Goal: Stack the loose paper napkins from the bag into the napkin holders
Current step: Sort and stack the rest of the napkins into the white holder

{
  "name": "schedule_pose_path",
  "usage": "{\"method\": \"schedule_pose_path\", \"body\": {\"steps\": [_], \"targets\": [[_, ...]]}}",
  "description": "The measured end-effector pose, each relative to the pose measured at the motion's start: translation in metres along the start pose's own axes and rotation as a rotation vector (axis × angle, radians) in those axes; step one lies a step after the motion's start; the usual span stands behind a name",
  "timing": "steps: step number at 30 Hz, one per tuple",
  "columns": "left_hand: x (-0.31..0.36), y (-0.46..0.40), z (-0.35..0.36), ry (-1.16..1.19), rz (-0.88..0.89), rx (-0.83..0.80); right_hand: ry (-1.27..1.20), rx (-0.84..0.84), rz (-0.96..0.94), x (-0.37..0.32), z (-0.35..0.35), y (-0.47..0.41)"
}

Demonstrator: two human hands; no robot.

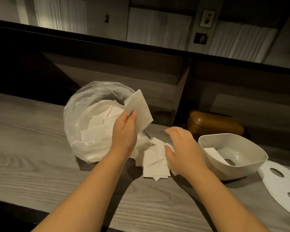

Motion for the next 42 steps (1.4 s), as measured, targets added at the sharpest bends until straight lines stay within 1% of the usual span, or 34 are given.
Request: {"method": "schedule_pose_path", "body": {"steps": [1, 2, 4, 5, 7, 9, 11, 13, 20, 22, 25, 28, 29, 30, 31, 32, 33, 34, 35, 36, 37, 39, 40, 42], "targets": [[-0.001, 0.000, -0.001, -0.009, 0.004, 0.012, 0.003, -0.034, -0.051, -0.009, 0.003, 0.002], [-0.001, 0.000, -0.002, -0.035, 0.015, 0.031, -0.021, -0.114, -0.078, -0.017, 0.008, 0.005], [-0.004, 0.003, -0.003, -0.143, 0.044, 0.046, -0.036, -0.296, -0.088, -0.027, 0.025, 0.014], [-0.006, 0.006, -0.002, -0.201, 0.063, 0.036, -0.018, -0.330, -0.098, -0.030, 0.030, 0.015], [-0.010, 0.008, 0.000, -0.275, 0.090, 0.000, -0.042, -0.288, -0.075, -0.031, 0.026, 0.013], [-0.014, 0.009, 0.001, -0.294, 0.093, -0.015, -0.036, -0.264, -0.077, -0.031, 0.022, 0.011], [-0.016, 0.008, 0.001, -0.292, 0.081, -0.014, 0.052, -0.318, -0.145, -0.035, 0.024, 0.014], [-0.017, 0.007, 0.001, -0.286, 0.066, -0.014, 0.097, -0.386, -0.168, -0.037, 0.028, 0.017], [-0.023, 0.007, 0.002, -0.276, 0.050, -0.049, 0.141, -0.406, -0.227, -0.042, 0.033, 0.013], [-0.023, 0.008, 0.003, -0.268, 0.051, -0.055, 0.195, -0.375, -0.243, -0.042, 0.031, 0.010], [-0.024, 0.009, 0.004, -0.252, 0.052, -0.063, 0.217, -0.270, -0.223, -0.044, 0.032, 0.005], [-0.021, 0.007, 0.003, -0.184, 0.062, -0.058, 0.183, -0.259, -0.117, -0.036, 0.032, -0.004], [-0.020, 0.007, 0.002, -0.153, 0.063, -0.048, 0.116, -0.228, -0.052, -0.029, 0.025, -0.007], [-0.018, 0.006, 0.000, -0.115, 0.057, -0.031, 0.006, -0.157, 0.022, -0.019, 0.014, -0.010], [-0.017, 0.006, -0.002, -0.073, 0.043, -0.007, -0.140, -0.041, 0.099, -0.010, -0.001, -0.011], [-0.016, 0.005, -0.005, -0.026, 0.026, 0.016, -0.320, 0.079, 0.184, 0.000, -0.017, -0.009], [-0.015, 0.005, -0.006, 0.022, 0.002, 0.027, -0.560, 0.185, 0.273, 0.009, -0.030, -0.005], [-0.016, 0.003, -0.006, 0.063, -0.031, 0.022, -0.852, 0.241, 0.369, 0.015, -0.037, -0.001], [-0.018, 0.003, -0.004, 0.095, -0.084, 0.001, -1.151, 0.228, 0.462, 0.015, -0.037, 0.003], [-0.020, 0.004, -0.001, 0.122, -0.155, -0.032, -1.382, 0.165, 0.539, 0.011, -0.033, 0.006], [-0.025, 0.006, 0.003, 0.139, -0.244, -0.072, -1.508, 0.098, 0.592, 0.008, -0.028, 0.008], [-0.035, 0.014, 0.012, 0.156, -0.416, -0.187, -1.544, 0.005, 0.634, 0.004, -0.018, 0.009], [-0.038, 0.018, 0.018, 0.151, -0.473, -0.259, -1.511, 0.001, 0.635, 0.005, -0.013, 0.008], [-0.043, 0.026, 0.023, 0.084, -0.534, -0.384, -1.354, 0.057, 0.614, 0.010, -0.006, 0.006]]}}
Point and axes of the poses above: each hand's wrist, its own y-axis away from the middle knuckle, its own z-axis out of the palm, x = y × z, the point moved 6 cm from there along -y, towards the middle knuckle, and after that the axes turned 7 degrees about x, right-handed, at the moved point
